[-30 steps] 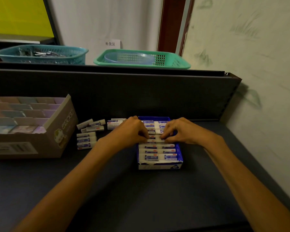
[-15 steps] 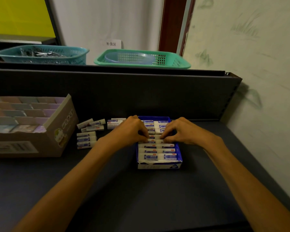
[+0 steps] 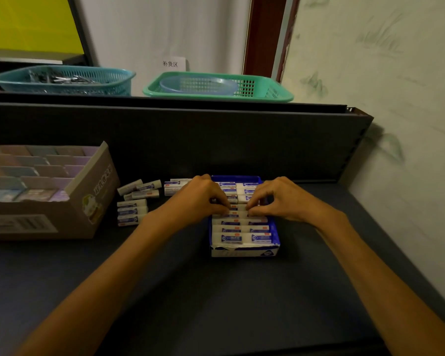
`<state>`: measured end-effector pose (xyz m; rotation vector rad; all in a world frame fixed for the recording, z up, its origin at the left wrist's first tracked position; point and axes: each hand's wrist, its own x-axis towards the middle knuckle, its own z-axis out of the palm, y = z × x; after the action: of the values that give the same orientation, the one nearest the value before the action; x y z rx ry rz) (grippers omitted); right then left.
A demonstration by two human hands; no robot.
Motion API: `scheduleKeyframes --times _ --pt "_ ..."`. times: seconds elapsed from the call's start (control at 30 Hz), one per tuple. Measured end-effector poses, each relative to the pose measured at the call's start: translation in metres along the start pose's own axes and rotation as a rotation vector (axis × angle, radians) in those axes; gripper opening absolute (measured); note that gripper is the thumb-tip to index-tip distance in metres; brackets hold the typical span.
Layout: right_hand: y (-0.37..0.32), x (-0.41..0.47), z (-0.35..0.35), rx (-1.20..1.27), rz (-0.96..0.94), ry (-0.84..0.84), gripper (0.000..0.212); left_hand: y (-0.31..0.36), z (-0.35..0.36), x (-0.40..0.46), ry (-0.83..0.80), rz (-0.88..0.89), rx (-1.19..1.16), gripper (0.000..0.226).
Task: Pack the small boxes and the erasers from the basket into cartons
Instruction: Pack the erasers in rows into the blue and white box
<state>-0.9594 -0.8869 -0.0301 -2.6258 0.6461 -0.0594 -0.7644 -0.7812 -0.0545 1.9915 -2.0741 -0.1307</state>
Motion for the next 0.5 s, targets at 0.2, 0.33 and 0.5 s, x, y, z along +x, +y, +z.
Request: scheduleKeyframes --times 0.2,0.33,0.5 --pt "-0.002 -0.001 0.005 -0.013 0.039 -0.075 0.019 0.012 -0.006 -0.006 -0.095 0.049 -0.015 0.023" --pt "-0.004 0.000 0.004 -0.033 0.050 -0.090 0.019 0.014 -0.009 -0.006 -0.127 0.048 -0.006 0.024" --pt "-0.004 0.001 0.005 -0.070 0.054 -0.100 0.021 0.016 -0.009 -0.006 -0.145 0.027 0.012 0.024"
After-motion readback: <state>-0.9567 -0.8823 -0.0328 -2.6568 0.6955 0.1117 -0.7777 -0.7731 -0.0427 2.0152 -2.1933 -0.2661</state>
